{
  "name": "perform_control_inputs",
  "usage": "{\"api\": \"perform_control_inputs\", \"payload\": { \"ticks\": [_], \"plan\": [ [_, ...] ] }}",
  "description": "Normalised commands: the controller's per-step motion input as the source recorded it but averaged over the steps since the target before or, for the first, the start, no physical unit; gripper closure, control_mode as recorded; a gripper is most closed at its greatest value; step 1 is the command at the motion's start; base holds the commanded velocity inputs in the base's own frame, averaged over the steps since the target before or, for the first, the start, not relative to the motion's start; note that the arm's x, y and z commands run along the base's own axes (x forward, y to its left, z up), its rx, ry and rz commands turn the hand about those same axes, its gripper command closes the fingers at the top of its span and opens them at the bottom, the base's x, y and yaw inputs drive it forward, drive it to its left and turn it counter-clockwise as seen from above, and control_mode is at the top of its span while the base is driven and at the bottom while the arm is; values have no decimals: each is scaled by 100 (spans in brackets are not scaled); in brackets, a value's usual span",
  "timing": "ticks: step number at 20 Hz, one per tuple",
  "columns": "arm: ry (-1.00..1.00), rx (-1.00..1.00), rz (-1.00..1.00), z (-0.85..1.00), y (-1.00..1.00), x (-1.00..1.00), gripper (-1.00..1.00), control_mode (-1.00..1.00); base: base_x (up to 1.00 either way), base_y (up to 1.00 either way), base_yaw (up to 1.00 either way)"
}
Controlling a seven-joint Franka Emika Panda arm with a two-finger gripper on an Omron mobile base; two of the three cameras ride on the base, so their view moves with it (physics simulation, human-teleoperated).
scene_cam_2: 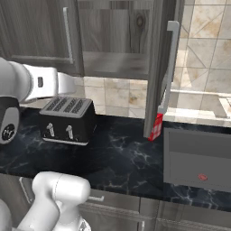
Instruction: Open the cabinet. Pick the bar soap and place it next to the sink. Then close the cabinet.
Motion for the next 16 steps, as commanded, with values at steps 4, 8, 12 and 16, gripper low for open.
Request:
{"api": "perform_control_inputs", "payload": {
  "ticks": [4,8,12,16],
  "plan": [
    [0,3,29,17,36,-33,-100,-100,0,0,0],
    [-2,10,7,0,34,0,-100,-100,0,0,0],
    [0,18,0,0,24,0,-100,-100,0,0,0],
    [0,25,-6,0,12,0,-100,-100,0,0,0]
  ]
}}
